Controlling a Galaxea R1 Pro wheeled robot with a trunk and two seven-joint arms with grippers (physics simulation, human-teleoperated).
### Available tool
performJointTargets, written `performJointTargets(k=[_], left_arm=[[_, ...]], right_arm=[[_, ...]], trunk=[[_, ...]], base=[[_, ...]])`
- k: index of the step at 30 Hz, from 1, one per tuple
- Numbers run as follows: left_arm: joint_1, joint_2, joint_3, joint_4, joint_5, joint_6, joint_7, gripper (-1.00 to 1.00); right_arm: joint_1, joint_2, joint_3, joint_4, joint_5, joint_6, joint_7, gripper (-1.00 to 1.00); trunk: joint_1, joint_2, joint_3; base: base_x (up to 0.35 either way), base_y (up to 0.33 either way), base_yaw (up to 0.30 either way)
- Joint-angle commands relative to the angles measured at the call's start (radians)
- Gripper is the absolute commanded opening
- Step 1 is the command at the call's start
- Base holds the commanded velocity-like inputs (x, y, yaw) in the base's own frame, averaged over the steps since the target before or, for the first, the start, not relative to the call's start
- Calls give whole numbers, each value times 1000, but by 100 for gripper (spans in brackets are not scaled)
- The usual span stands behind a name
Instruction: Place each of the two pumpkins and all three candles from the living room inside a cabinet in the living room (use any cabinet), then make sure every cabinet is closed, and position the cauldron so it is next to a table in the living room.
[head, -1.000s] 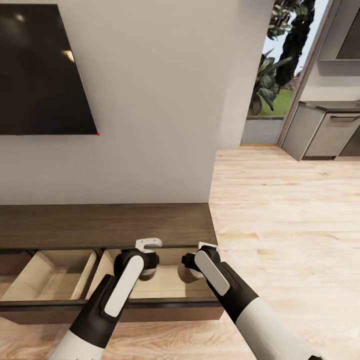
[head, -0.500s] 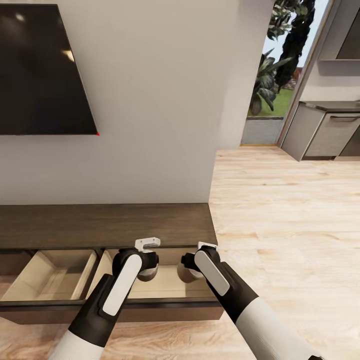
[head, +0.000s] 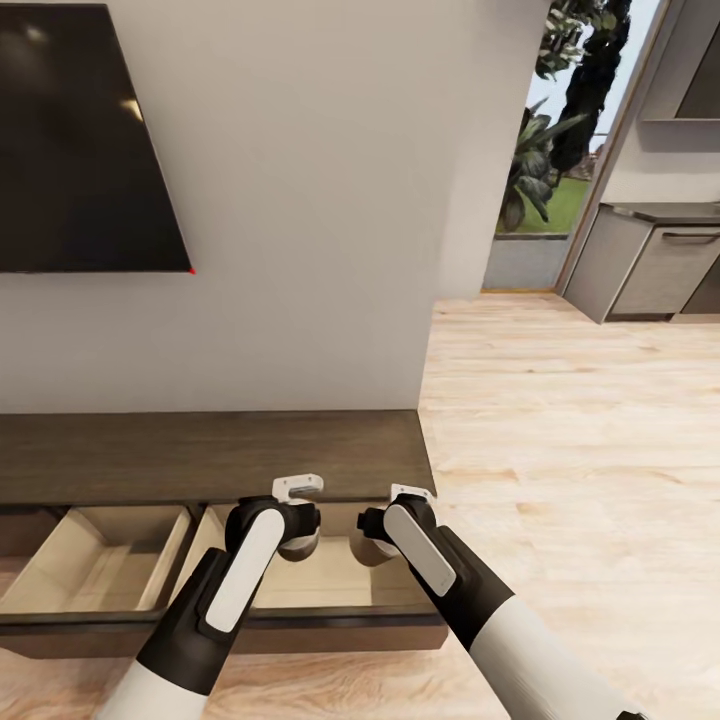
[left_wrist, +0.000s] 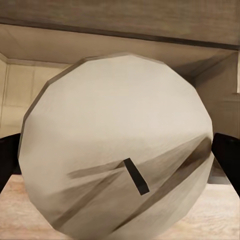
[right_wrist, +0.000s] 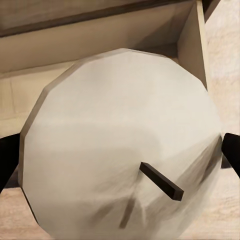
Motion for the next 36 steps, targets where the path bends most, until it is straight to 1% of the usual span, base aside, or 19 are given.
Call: performJointTargets(k=[1,14,27,36], left_arm=[[-1,0,0,0,9,2,10,-100],[-1,-1,-2,3,9,2,10,-100],[-1,-1,-5,-3,8,1,11,-100],[-1,-1,-5,0,8,0,11,-100]], right_arm=[[-1,0,2,-1,-7,2,-8,-100],[-1,0,2,1,-7,2,-8,-100],[-1,0,2,11,-7,2,-8,-100],[-1,0,2,11,-7,2,-7,-100]], trunk=[[0,-1,-1],[0,-1,-1],[0,-1,-1],[35,-64,-29]], base=[[41,-16,0],[63,-88,0],[2,-6,0],[0,0,0]])
